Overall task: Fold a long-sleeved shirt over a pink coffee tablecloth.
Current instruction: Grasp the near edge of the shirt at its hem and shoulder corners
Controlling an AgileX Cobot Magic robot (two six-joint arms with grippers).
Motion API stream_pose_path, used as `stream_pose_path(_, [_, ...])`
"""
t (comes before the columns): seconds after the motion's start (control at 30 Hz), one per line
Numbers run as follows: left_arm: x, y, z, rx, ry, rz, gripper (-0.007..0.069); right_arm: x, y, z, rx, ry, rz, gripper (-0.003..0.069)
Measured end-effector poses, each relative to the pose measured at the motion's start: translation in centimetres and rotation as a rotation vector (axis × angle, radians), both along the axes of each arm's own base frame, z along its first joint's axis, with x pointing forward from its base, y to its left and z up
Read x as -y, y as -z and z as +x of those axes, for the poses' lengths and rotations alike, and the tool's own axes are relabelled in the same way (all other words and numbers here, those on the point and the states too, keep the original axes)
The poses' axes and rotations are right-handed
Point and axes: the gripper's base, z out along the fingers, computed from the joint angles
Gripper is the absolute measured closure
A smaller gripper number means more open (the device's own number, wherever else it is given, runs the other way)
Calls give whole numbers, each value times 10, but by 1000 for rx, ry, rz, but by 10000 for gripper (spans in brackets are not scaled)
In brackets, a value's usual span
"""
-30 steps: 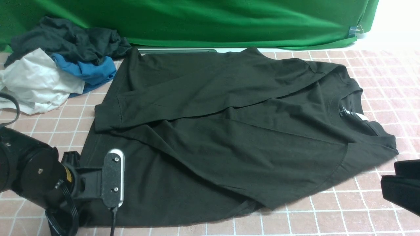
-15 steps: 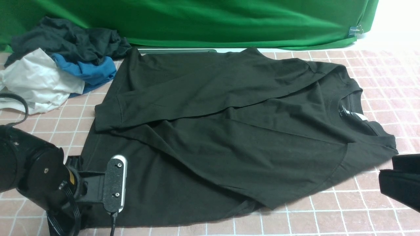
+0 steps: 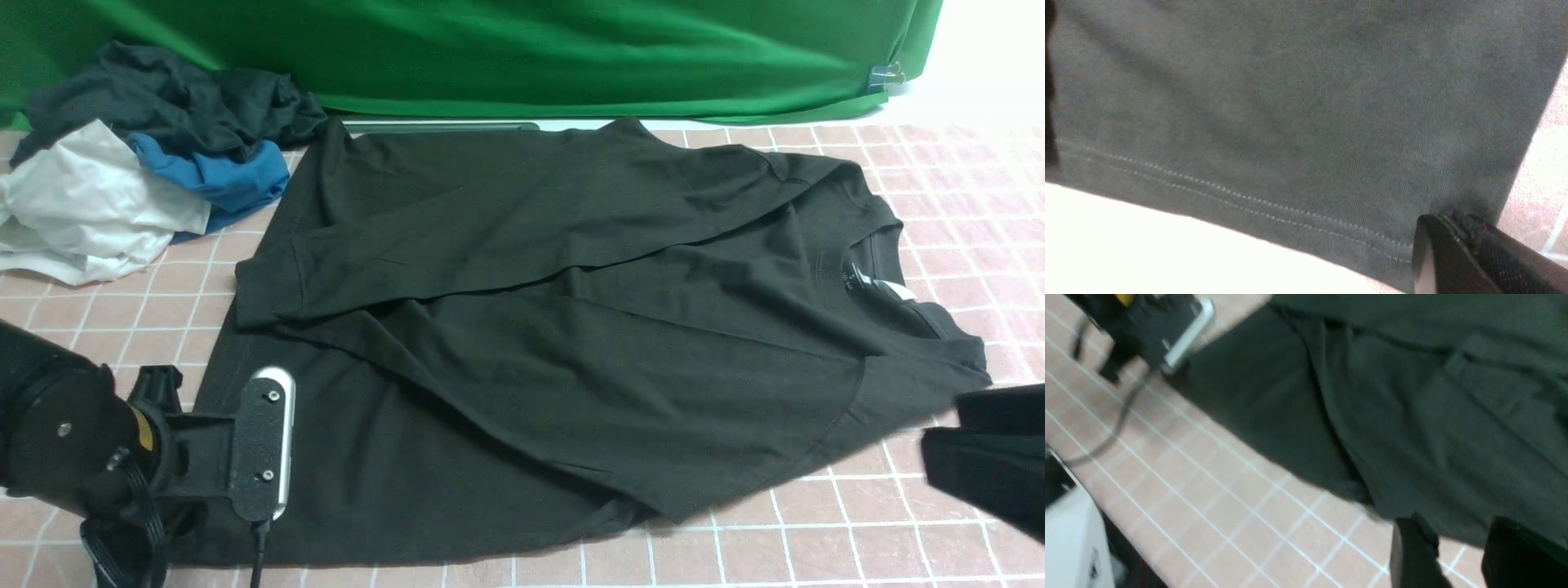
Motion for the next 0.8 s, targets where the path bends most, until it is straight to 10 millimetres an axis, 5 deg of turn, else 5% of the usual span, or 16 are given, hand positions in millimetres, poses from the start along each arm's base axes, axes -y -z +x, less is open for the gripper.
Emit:
stream_pose_path(0.2, [-1,3,-7,-66,-15,10,574,-13,4,10,-19,-26,-65,419])
stream_pose_path(0.53, [-6,20,-2,-67,80,95,259,-15,4,10,-23,-39,-65,419])
stream_pose_path(0.8, [-6,33,4,-129,97,126,235,-17,4,9,-48,-45,-37,419])
